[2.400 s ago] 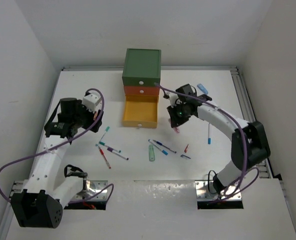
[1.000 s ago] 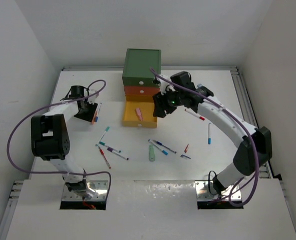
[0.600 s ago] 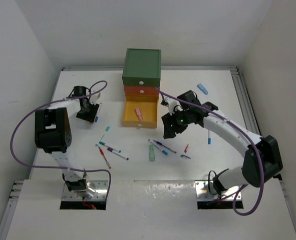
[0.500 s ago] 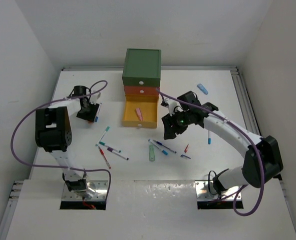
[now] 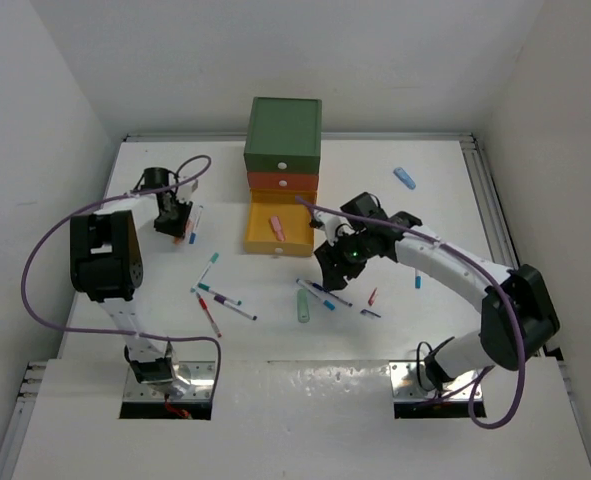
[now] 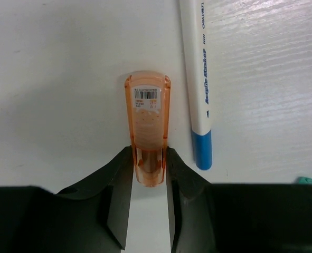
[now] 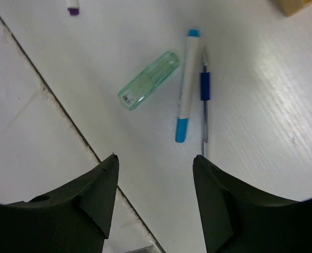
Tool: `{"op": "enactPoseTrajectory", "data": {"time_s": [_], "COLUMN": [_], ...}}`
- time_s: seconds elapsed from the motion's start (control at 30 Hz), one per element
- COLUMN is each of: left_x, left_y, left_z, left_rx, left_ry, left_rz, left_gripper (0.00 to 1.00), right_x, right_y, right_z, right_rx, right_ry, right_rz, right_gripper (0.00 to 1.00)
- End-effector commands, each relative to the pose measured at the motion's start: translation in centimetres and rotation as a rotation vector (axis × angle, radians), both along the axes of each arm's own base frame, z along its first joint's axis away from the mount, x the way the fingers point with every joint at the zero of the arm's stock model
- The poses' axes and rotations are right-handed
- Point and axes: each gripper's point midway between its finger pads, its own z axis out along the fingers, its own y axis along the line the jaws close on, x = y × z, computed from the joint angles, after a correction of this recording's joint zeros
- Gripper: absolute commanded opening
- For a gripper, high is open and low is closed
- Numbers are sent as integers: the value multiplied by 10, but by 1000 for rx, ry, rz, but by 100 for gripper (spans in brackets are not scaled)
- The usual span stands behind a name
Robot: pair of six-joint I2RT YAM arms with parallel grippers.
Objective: Sort the stationery into containers
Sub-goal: Pick up the pen from the center of the board.
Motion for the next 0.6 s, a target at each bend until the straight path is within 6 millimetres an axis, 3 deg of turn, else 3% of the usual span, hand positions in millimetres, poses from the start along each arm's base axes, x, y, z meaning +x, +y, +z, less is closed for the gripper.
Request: {"op": "enactPoseTrajectory", "data": {"time_s": [0.0, 0.07, 0.1, 0.17, 0.27, 0.3, 0.47, 0.57], "left_x": [17, 20, 20, 12, -8, -16, -37, -34], "left_y": [5, -4, -28, -67, -128, -156, -229, -252], "left_z": [70, 100, 130, 164, 193, 198, 199, 184], "left_rx": [-69, -109, -171, -263, -378, -402, -473, -469], "left_ry": [-203, -285, -348, -404, -420, -417, -410, -373], "left_rz": [32, -9, -97, -262, -436, -501, -605, -617], "left_gripper": [15, 14, 13, 12, 12, 10, 11, 13], "right_x": [-14, -19, -20, -24, -28, -32, -45, -45], "right_y": [14, 17, 21, 22, 19, 17, 1, -7], "right_z": [-9, -17, -19, -24, -30, -32, -35, -35], "right_rx": [-14, -26, -28, -33, -37, -34, -56, -76], "right_ry": [-53, -60, -69, -61, -46, -33, -42, -79], "right_rz": [129, 158, 170, 173, 153, 149, 139, 150], "right_gripper": [58, 58, 58, 58, 58, 58, 59, 59]}}
